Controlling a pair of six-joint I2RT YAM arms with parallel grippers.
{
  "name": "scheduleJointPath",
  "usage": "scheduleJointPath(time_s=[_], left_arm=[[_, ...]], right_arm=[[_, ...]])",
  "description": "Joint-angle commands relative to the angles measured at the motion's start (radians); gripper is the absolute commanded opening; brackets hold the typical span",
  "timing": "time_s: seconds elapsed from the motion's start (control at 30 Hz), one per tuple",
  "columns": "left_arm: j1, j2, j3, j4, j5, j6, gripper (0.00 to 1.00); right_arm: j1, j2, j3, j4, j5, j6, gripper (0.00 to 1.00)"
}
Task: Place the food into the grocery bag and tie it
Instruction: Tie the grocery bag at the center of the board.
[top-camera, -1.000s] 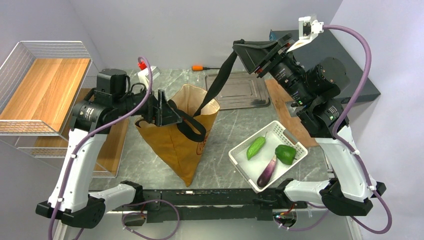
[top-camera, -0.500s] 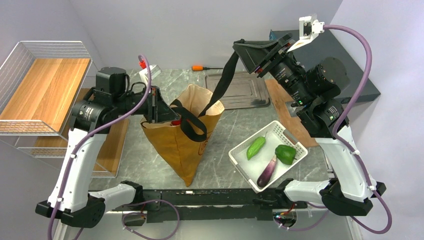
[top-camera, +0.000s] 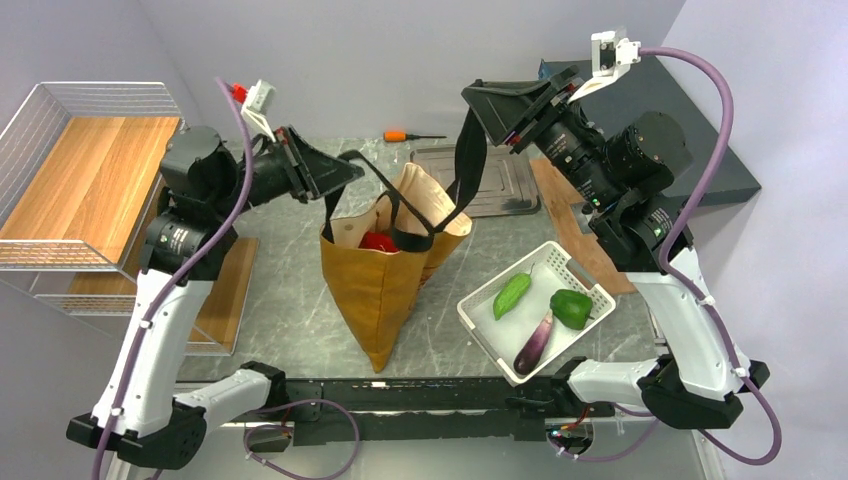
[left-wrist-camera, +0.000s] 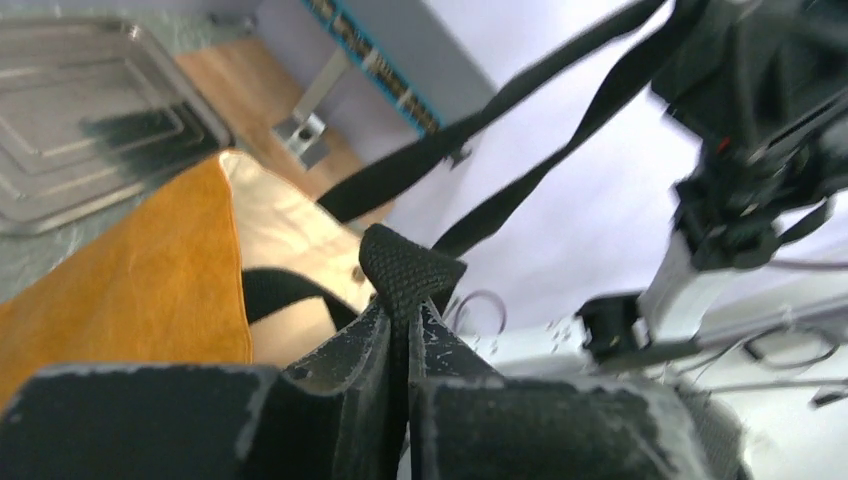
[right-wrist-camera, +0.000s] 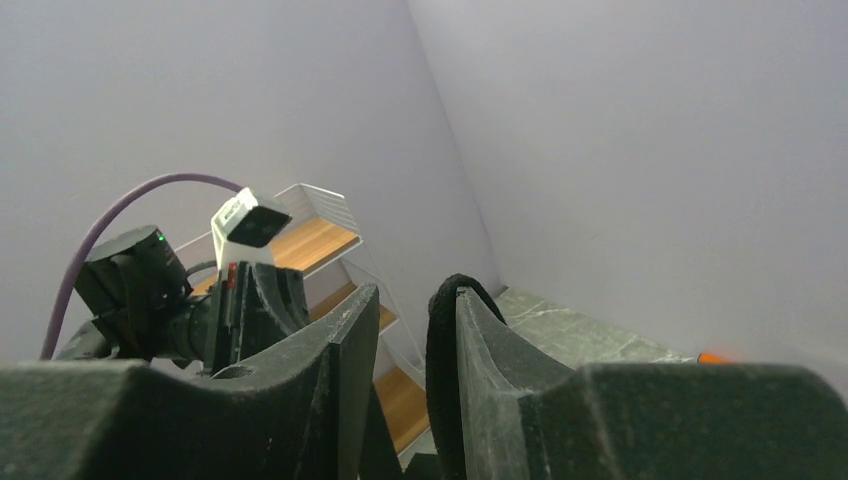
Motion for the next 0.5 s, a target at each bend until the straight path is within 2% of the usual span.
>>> scheduleJointPath(time_s=[0.0, 0.1, 0.23, 0.37, 0.43, 0.47], left_arm=[[0.001, -0.057, -0.072, 0.573, -0.146, -0.332, 0.13], [0.002, -0.066, -0.102, 0.719, -0.231, -0.433, 0.05], [0.002, -0.147, -0.252, 0.855, -0.442, -0.574, 0.08], [0.002, -0.208, -0.308, 0.825, -0.589, -0.609, 0.11], [0.002, -0.232, -0.317, 0.795, -0.644, -0.648, 0.06], [0.002, -0.245, -0.304, 0.719, -0.67, -0.692, 0.03]], right_arm=[[-0.003, -0.014, 0.015, 0.093, 0.008, 0.004, 0.36], [-0.004, -0.02, 0.014, 0.088, 0.015, -0.002, 0.36], [-0.004, -0.024, 0.015, 0.08, 0.022, -0.009, 0.36], [-0.004, -0.024, 0.02, 0.073, 0.024, -0.009, 0.36], [-0.004, -0.017, 0.029, 0.067, 0.019, -0.007, 0.36], [-0.003, -0.013, 0.035, 0.065, 0.015, -0.006, 0.36]])
